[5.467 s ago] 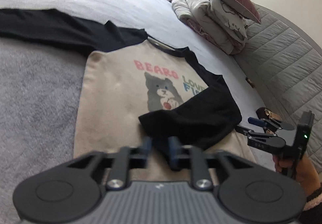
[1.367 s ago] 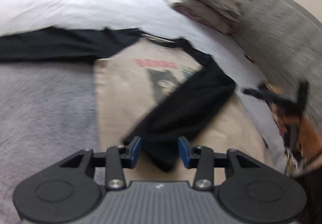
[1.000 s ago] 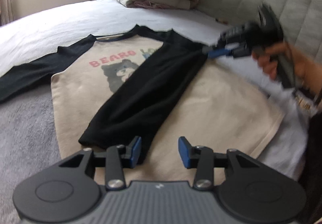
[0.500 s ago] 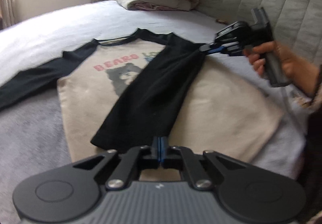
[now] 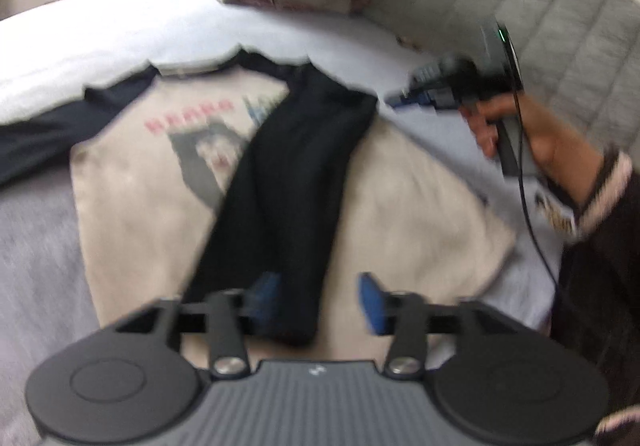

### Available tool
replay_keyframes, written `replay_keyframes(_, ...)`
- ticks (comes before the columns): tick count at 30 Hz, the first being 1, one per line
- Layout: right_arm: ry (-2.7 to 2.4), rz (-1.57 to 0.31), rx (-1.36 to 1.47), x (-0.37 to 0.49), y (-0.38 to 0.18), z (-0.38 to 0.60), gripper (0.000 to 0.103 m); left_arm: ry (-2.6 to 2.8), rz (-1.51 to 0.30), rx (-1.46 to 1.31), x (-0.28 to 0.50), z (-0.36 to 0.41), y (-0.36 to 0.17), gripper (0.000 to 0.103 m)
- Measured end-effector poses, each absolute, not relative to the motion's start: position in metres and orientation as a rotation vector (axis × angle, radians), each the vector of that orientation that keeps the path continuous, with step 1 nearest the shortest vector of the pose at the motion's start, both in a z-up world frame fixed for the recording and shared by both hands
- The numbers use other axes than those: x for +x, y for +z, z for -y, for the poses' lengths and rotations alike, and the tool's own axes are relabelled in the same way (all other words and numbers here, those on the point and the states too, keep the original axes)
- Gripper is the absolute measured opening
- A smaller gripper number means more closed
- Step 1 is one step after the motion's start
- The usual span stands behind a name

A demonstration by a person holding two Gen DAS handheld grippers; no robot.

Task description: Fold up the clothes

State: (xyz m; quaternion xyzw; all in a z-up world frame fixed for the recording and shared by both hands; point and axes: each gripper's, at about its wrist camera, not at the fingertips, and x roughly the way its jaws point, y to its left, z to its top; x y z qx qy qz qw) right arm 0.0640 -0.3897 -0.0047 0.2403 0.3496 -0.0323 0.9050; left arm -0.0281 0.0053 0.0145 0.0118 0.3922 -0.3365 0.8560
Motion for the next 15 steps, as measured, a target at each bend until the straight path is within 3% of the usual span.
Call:
replay_keyframes(3,-0.055,-0.69,0.512,0.069,-0.001,0.39,0.03,-0.652,-0.8,0.029,-0.006,-0.007,0.017,0.056)
replay_keyframes(9,-0.005,-0.676,0.552,0.105,0.005,0.383,0.031,-0.641,-0.884,-0.1,0.035,-0.015,-0.012,0.053)
replay_keyframes(12,0.004,-0.679,0.506,0.133,0.007,0.375,0.039,-0.658,-0.877,-0.084,0.036,-0.017,-0.023,0.048)
replay_keyframes(15,-0.007,-0.702,0.475,0.167,0.003,0.367,0.04,-0.672,-0.86,-0.116,0.038,-0.021,-0.027,0.046)
